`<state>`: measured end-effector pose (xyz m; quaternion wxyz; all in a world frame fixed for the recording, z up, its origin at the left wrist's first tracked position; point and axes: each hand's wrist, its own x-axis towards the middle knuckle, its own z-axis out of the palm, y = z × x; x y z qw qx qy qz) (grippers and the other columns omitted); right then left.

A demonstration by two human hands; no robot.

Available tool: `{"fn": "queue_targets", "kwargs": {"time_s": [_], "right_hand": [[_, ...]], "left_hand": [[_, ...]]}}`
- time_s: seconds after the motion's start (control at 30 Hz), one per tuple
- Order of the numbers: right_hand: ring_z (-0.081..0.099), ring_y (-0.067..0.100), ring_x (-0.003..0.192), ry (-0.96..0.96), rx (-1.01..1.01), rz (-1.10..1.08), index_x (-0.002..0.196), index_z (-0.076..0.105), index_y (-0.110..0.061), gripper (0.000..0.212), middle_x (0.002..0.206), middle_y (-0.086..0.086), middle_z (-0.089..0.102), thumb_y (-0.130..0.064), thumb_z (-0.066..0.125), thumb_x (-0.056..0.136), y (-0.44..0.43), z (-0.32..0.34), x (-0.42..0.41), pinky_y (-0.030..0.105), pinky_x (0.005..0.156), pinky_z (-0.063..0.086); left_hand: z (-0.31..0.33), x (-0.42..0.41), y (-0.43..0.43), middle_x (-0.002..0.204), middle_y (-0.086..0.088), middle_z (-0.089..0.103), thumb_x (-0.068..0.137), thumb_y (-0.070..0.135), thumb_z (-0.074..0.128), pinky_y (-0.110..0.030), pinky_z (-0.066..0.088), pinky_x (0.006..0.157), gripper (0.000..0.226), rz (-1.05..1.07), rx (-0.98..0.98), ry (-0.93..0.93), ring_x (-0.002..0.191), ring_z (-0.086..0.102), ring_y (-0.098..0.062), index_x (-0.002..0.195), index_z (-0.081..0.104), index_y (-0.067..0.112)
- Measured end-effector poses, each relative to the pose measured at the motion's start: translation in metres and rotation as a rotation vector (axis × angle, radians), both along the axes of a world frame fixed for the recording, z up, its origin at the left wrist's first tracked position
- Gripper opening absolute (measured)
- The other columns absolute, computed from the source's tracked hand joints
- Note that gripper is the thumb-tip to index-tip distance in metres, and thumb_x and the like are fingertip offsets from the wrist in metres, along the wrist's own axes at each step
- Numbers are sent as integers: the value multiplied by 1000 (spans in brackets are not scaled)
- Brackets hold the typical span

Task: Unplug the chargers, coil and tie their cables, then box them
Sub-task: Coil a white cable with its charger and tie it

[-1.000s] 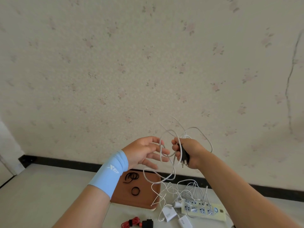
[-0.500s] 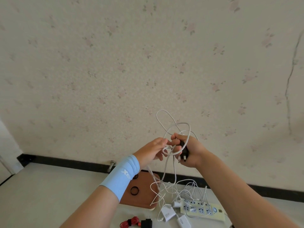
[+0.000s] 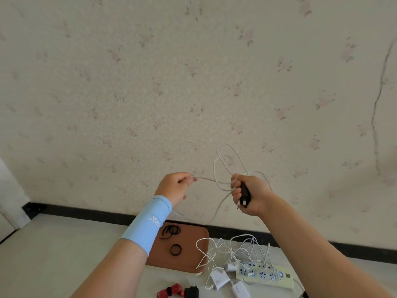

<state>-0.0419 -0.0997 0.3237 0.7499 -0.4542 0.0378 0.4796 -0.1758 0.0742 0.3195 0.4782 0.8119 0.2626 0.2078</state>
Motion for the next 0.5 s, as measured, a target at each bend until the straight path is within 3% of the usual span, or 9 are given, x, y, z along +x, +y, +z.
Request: {"fn": "queue_targets", "kwargs": {"time_s": [0.1, 0.17, 0.27, 0.37, 0.43, 0.5], "right_hand": [[41, 10, 36, -81, -87, -124, 85, 56, -15, 27, 54, -3, 49, -22, 42, 107, -2, -4, 6, 18, 34, 39], [41, 11, 39, -149, -147, -218, 86, 55, -14, 26, 54, -2, 49, -20, 41, 107, -4, -6, 11, 19, 36, 39], [41, 12, 41, -247, -197, -271, 86, 54, -14, 26, 56, -2, 48, -19, 40, 107, -6, -6, 13, 20, 38, 39], [41, 11, 40, -267, -191, -216, 87, 54, -14, 27, 57, -2, 48, -21, 39, 108, -5, -3, 10, 19, 37, 39], [42, 10, 42, -283, -204, -141, 88, 56, -14, 27, 57, -2, 49, -23, 41, 108, -3, -2, 5, 20, 37, 39], [42, 10, 44, -317, -221, -47, 89, 56, -14, 27, 58, -2, 50, -25, 41, 108, 0, -2, -2, 20, 38, 40]], "left_hand": [[-1, -10, 32, 109, -9, 69, 98, 21, 46, -33, 48, 77, 24, 313, 200, 185, 94, 62, -31, 100, 69, 18], [3, -19, 46, 99, -7, 67, 98, 25, 40, -30, 43, 66, 26, 382, 251, 228, 81, 61, -28, 98, 66, 22], [11, -27, 53, 75, -10, 65, 93, 38, 44, -28, 39, 61, 35, 339, 336, 330, 62, 56, -26, 82, 69, 17], [1, -27, 55, 61, -3, 54, 91, 38, 50, -25, 37, 56, 36, 210, 423, 698, 52, 47, -21, 73, 68, 12], [-11, -26, 53, 64, -2, 55, 89, 25, 56, -25, 41, 56, 23, 118, 433, 991, 53, 48, -20, 83, 72, 10], [-17, -24, 44, 85, -2, 66, 90, 11, 53, -28, 48, 67, 27, 20, 471, 1159, 67, 58, -22, 109, 72, 11]]}}
